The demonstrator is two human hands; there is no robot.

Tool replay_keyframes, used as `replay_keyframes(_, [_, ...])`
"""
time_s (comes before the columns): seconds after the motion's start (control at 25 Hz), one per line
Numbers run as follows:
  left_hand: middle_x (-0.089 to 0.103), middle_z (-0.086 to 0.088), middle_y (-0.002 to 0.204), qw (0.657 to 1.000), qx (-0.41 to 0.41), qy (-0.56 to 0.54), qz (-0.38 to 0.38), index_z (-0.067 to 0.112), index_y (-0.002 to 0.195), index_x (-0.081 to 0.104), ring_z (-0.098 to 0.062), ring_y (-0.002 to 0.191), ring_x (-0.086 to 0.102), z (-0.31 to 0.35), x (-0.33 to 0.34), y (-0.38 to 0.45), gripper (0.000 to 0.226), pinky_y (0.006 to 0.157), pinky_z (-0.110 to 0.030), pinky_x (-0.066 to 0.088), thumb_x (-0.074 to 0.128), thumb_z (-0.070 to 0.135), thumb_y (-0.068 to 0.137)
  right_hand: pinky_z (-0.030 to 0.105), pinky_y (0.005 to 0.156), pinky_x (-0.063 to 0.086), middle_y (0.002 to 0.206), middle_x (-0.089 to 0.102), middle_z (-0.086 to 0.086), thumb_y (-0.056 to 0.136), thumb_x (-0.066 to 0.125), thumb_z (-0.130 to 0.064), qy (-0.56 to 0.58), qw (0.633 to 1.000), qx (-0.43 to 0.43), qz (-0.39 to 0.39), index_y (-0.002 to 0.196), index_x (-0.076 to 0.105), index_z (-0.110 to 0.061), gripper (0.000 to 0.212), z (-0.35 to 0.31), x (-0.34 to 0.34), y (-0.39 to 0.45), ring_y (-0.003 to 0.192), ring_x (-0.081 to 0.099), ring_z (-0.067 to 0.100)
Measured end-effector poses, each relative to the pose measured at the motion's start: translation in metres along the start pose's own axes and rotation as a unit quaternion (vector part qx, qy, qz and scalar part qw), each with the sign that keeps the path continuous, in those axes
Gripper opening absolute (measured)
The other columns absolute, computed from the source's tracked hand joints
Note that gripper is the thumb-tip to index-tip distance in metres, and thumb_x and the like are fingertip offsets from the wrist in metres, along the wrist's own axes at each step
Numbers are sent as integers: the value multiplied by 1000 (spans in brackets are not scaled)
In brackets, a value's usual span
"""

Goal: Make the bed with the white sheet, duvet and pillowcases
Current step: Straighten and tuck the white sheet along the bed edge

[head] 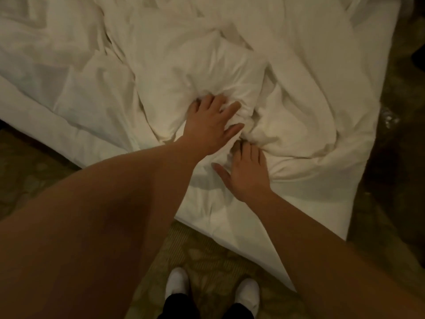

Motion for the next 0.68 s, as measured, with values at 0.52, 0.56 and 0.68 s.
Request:
replay_keyframes(0.52, [72,-9,93,989,-24,-74,-124,26,109,63,-33,92,67,-4,-26,-5,57,68,-35,35,29,70,97,36,70,48,93,72,6,92,24,-78,32,999,11,-4,117,59,-22,71,36,-35,-14,87,70,30])
replay_keyframes(0.56, [71,-10,93,989,-19,-71,-132,27,107,63,-34,92,67,0,-32,-6,57,68,-35,35,29,71,97,35,71,48,94,72,5,90,22,-79,23,1000,9,-11,122,59,-26,73,44,-42,-28,89,70,29])
replay_keyframes(0.68, [70,-11,90,987,-25,-80,-140,28,104,65,-36,91,66,8,-41,-15,59,70,-36,38,26,73,95,36,80,47,108,72,5,85,15,-81,-8,998,18,-57,134,53,-31,80,89,-64,-61,102,68,27])
Point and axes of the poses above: each hand's wrist, its own y-axis towards the middle knuckle, its own x-axis out of the palm, z = x × y, the point moved 5 cm from there along y, towards the middle knuckle
